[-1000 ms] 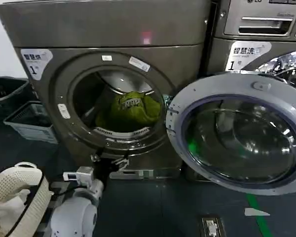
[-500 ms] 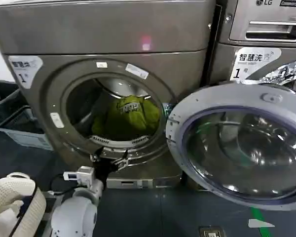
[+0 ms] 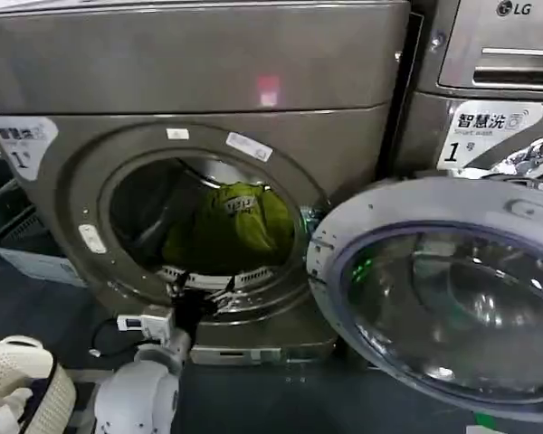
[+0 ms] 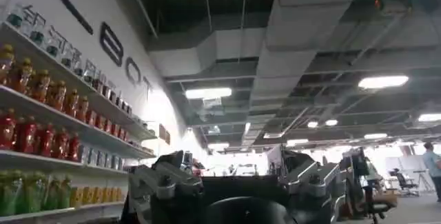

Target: Grasp the clothes from the dryer.

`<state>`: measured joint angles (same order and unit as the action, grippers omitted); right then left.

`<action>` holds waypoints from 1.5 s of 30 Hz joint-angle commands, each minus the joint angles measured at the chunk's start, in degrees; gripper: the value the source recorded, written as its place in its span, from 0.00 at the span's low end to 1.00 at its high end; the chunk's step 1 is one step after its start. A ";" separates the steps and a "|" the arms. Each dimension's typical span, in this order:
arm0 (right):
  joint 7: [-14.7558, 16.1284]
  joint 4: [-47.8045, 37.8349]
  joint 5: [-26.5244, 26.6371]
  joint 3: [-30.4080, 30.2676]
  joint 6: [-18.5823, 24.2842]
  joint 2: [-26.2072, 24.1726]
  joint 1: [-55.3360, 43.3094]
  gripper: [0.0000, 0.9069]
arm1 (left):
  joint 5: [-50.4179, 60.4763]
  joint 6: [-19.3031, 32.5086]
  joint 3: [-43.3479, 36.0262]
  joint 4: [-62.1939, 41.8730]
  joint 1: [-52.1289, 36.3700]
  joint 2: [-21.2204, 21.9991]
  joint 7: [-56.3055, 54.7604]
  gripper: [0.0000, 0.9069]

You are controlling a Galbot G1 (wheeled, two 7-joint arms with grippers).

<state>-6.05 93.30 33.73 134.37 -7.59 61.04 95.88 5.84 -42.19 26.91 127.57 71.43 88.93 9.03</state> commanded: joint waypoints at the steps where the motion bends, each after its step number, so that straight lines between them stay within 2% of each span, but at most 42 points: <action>1: 0.03 -0.08 0.00 0.03 0.03 -0.06 -0.03 1.00 | 0.01 -2.81 0.02 0.08 0.00 0.00 0.01 1.00; 18: -0.11 0.35 0.09 -0.24 0.02 0.36 -0.08 1.00 | 0.90 -2.81 0.11 -0.35 -0.18 0.05 -0.30 1.00; 26: -0.08 0.49 0.10 -0.35 0.13 0.49 0.04 1.00 | 8.27 -2.81 -0.66 -3.08 -3.06 0.27 1.83 1.00; 28: -0.03 0.40 0.10 -0.43 0.21 0.38 0.05 1.00 | 12.88 -2.81 -0.87 -4.55 -5.21 0.00 6.20 1.00; 32: 0.02 0.44 0.10 -0.68 0.26 0.43 -0.11 1.00 | 15.06 -2.81 -1.15 -9.53 -10.49 1.22 5.75 1.00; 45: 0.09 0.02 0.04 -0.87 0.54 0.67 0.00 1.00 | 14.19 -1.70 -0.94 -31.00 -29.93 3.16 2.93 1.00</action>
<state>-5.97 93.35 33.78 133.47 -7.08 61.74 95.90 18.15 -42.19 25.81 109.70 53.63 91.58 12.12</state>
